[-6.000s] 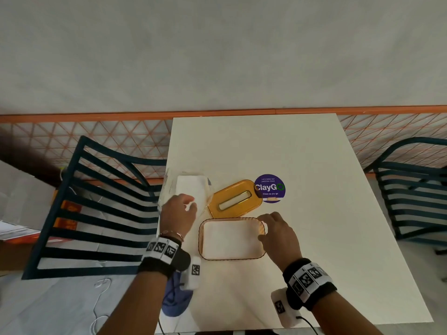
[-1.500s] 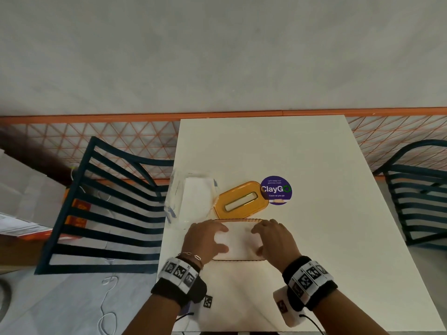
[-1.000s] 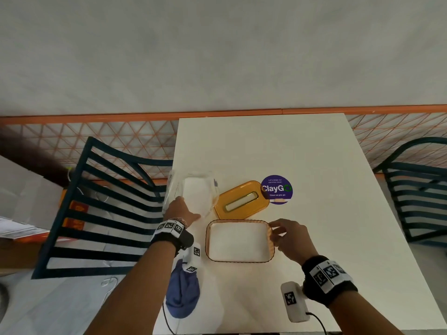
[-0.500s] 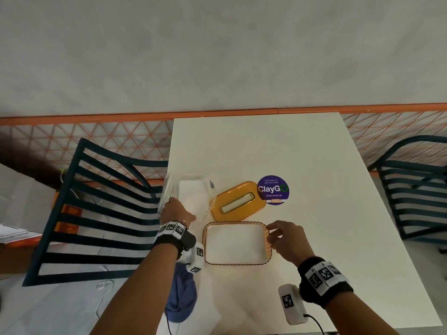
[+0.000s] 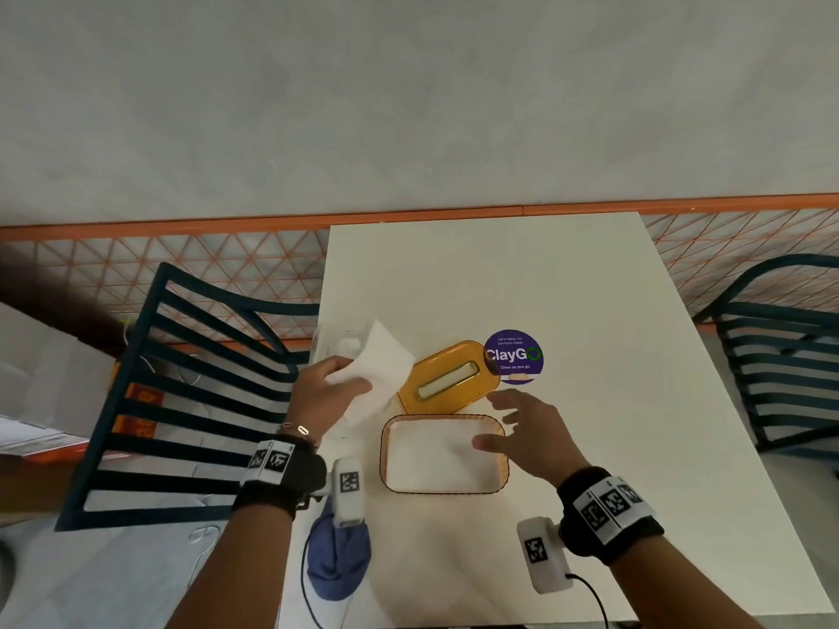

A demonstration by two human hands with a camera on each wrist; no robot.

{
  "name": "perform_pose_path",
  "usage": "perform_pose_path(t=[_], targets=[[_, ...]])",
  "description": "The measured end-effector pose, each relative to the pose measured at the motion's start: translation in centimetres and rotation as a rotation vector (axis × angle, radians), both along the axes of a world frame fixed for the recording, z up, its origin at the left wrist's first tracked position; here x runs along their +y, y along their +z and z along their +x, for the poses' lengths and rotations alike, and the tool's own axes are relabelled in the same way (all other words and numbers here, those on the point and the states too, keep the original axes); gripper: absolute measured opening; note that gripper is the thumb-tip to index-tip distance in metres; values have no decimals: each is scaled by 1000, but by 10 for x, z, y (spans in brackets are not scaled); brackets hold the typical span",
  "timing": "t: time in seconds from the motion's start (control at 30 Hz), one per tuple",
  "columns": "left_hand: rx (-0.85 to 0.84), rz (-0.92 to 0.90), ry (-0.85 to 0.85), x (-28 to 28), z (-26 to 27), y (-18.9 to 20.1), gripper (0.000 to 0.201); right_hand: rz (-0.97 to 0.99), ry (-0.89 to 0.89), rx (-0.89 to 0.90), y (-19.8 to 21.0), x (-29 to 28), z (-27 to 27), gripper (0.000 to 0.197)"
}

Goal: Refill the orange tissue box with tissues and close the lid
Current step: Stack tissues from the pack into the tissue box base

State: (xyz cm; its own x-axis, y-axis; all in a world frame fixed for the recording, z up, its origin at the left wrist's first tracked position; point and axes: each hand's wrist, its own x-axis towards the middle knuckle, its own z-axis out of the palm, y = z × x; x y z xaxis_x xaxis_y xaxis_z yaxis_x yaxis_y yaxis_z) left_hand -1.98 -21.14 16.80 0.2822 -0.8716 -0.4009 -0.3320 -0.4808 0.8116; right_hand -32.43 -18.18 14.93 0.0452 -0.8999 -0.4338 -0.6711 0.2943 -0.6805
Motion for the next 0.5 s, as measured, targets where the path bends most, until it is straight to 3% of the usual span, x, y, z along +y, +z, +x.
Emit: perform_pose_path(t=[0.1,0.17,0.3,0.43,0.5], targets=[[106,-30,-188,19,2,27,20,145,53,-300,13,-4,10,100],[108,-55,-305,29,-2,35,20,208,49,-461,16,-4,16,106],[124,-27,-342,42,-18,23,20,194,89,-457,13,3,19,104],[154,50,-257,54,-38,-6,27,104,108,-293,-2,14,11,56],[158,79,-209,62,-48,-16,36,79,122,-202,-11,23,8,42]])
